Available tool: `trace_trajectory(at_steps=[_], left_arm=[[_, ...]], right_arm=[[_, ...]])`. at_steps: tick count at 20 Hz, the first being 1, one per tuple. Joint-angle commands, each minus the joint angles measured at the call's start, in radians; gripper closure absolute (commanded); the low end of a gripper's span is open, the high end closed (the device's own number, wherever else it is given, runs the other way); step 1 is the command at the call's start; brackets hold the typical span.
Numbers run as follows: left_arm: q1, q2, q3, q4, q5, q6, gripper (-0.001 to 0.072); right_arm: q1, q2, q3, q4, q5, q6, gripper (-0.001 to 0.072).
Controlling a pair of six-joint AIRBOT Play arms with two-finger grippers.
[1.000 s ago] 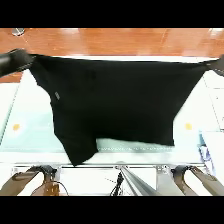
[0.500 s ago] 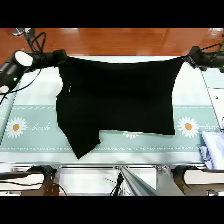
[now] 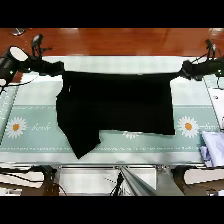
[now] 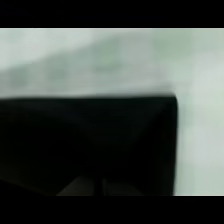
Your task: Fold the shirts.
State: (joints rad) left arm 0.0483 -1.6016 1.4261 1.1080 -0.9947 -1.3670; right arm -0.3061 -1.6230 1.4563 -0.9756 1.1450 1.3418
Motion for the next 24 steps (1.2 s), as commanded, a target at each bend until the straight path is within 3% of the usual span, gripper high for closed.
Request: trace_trajectory(at_steps=[1, 19, 20, 21, 22, 24], left_arm=[[0.011, -0.059, -0.005, 0.041, -0.222, 0.021, 0.0685], [0.029, -0.105, -0.017, 0.085, -0.293, 0.02, 0.0683], [0.023, -0.105, -0.017, 0.085, -0.295, 0.021, 0.0566], [0.018, -0.105, -0.017, 0.085, -0.305, 0.02, 0.0212], [0.012, -0.104, -0.013, 0.095, -0.332, 0.02, 0.0003], [0.019, -0.095, -0.01, 0.103, -0.406, 0.02, 0.0004]], right_arm=[[0.005, -0.003, -0.058, -0.149, 0.074, 0.041, 0.0692], [0.048, -0.003, -0.149, -0.108, 0.032, 0.036, 0.0691], [0.051, -0.003, -0.149, -0.107, 0.026, 0.04, 0.0616], [0.052, -0.003, -0.149, -0.108, 0.026, 0.055, 0.0247], [0.053, -0.003, -0.148, -0.107, 0.043, 0.052, 0.0097], [0.049, -0.002, -0.148, -0.109, 0.136, 0.053, 0.0098]])
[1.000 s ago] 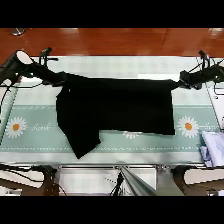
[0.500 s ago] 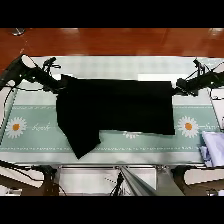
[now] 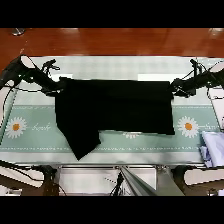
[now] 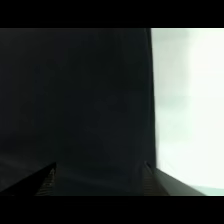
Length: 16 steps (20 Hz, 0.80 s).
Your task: Fold the shirts.
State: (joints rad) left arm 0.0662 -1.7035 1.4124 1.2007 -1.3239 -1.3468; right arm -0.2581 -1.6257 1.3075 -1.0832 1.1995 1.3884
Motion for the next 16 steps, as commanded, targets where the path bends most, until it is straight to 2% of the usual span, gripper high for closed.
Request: trace_trajectory(at_steps=[1, 3, 5, 8, 10, 13, 16], left_arm=[[0.013, 0.016, 0.002, 0.014, -0.117, 0.0, 0.0004], [0.052, 0.069, -0.045, 0.015, -0.159, -0.001, 0.0004], [0.112, 0.171, -0.18, 0.016, -0.143, 0.01, 0.0004], [0.23, 0.354, -0.464, 0.019, -0.062, 0.072, 0.0004], [0.336, 0.455, -0.62, 0.022, 0.004, 0.077, 0.0004], [0.465, 0.528, -0.764, -0.092, 0.004, 0.131, 0.0004], [0.48, 0.554, -0.848, -0.21, 0.048, 0.141, 0.0005]], right_arm=[[-0.005, 0.006, 0.0, -0.01, 0.147, 0.006, 0.0098], [-0.016, 0.053, -0.024, -0.074, 0.205, 0.008, 0.0098], [-0.043, 0.16, -0.12, -0.093, 0.133, 0.017, 0.0098], [-0.083, 0.378, -0.355, -0.026, -0.025, 0.031, 0.0098], [-0.085, 0.509, -0.486, -0.016, -0.059, 0.018, 0.0098], [-0.085, 0.636, -0.574, 0.005, -0.052, 0.018, 0.0098], [-0.085, 0.684, -0.578, 0.061, -0.064, 0.019, 0.0098]])
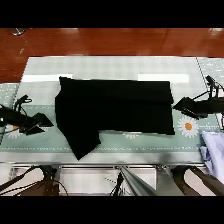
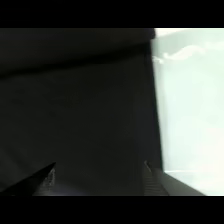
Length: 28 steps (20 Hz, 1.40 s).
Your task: Fold the shirts.
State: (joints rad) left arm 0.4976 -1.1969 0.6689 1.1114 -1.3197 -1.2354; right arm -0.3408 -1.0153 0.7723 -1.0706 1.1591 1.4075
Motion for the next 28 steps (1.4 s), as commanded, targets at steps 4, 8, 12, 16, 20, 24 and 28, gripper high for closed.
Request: trace_trajectory(at_steps=[4, 8, 12, 16, 20, 24, 28], left_arm=[[-0.025, 0.048, -0.195, -0.286, 0.091, 0.064, 0.0005], [-0.142, 0.046, -0.251, -0.313, 0.192, 0.087, 0.0006], [-0.259, 0.042, -0.26, -0.349, 0.217, 0.142, 0.0009], [-0.336, 0.039, -0.259, -0.357, 0.272, 0.072, 0.0683], [-0.342, 0.042, -0.258, -0.403, 0.263, 0.09, 0.0684], [-0.342, 0.046, -0.258, -0.422, 0.262, 0.091, 0.0685], [-0.342, 0.047, -0.259, -0.423, 0.262, 0.09, 0.0684]], right_arm=[[-0.002, 0.069, -0.043, 0.019, -0.126, 0.078, 0.0098], [-0.002, 0.069, -0.043, 0.024, -0.146, 0.097, 0.0098], [-0.021, 0.063, -0.043, 0.007, -0.182, 0.133, 0.0098], [-0.212, -0.047, -0.043, -0.013, -0.098, 0.206, 0.0098], [-0.317, -0.125, -0.059, -0.093, 0.138, 0.084, 0.0098], [-0.31, -0.124, -0.105, -0.007, 0.204, -0.036, 0.0098], [-0.2, -0.174, -0.106, -0.061, 0.229, -0.039, 0.0098]])
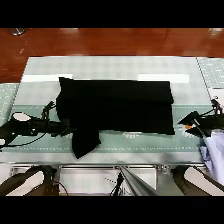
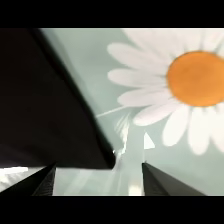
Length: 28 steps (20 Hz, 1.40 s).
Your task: Fold the shirts.
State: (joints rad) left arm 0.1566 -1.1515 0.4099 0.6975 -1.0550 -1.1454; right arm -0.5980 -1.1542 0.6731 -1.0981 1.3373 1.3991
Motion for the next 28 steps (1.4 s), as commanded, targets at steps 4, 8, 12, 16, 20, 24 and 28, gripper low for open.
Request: trace_trajectory(at_steps=[4, 8, 12, 16, 20, 24, 28], left_arm=[[-0.001, 0.001, 0.0, -0.01, -0.003, 0.0, 0.0685], [-0.001, 0.001, 0.0, -0.01, -0.002, 0.001, 0.0685], [-0.001, 0.001, 0.0, -0.01, 0.002, 0.011, 0.0684], [-0.001, 0.001, 0.0, -0.01, 0.007, 0.011, 0.0685], [0.0, 0.002, 0.019, -0.01, -0.008, 0.011, 0.0684], [0.021, 0.001, 0.209, -0.011, -0.064, 0.01, 0.0685], [0.009, -0.046, 0.454, -0.011, -0.063, -0.046, 0.0686]], right_arm=[[0.136, -0.091, -0.006, -0.034, 0.018, -0.024, 0.0098], [0.14, -0.113, -0.006, 0.062, -0.055, -0.026, 0.0102], [0.148, -0.144, -0.006, 0.132, -0.066, -0.047, 0.0105], [0.251, -0.183, 0.0, 0.124, -0.121, -0.044, 0.0174], [0.262, -0.181, 0.075, 0.113, -0.088, -0.069, 0.0691], [0.262, -0.181, 0.214, 0.067, -0.02, -0.071, 0.0691], [0.263, -0.183, 0.325, 0.105, -0.1, -0.057, 0.0691]])
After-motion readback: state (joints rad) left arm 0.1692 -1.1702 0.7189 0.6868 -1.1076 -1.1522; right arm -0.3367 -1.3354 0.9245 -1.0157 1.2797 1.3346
